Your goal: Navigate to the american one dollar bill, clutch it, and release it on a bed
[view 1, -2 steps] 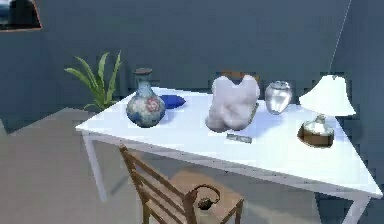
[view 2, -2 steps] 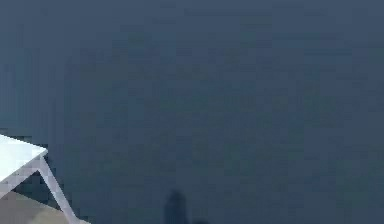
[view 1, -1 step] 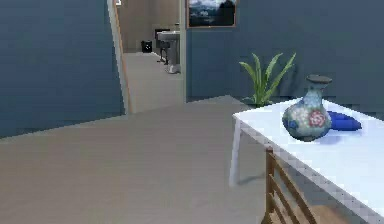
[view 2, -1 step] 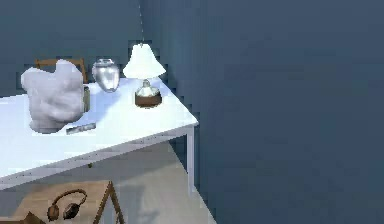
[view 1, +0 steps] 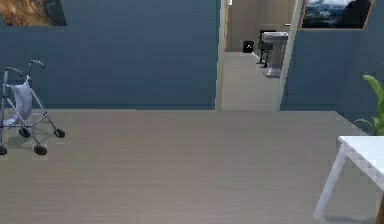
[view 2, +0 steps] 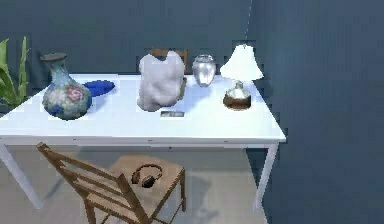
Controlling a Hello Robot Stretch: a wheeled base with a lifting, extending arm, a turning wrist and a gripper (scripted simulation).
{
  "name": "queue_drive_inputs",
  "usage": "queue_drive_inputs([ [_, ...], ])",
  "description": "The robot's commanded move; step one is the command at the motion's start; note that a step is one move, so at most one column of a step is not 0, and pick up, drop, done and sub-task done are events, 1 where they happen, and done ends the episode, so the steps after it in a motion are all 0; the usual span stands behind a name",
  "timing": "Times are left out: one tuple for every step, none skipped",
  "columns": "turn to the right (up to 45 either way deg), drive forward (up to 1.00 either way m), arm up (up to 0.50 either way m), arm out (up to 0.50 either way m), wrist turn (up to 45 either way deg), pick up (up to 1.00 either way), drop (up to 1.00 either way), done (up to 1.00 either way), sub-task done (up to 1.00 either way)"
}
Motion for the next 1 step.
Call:
queue_drive_inputs([
  [-3.0,0.00,0.00,0.00,0.0,0.00,0.00,0.00,0.00],
])
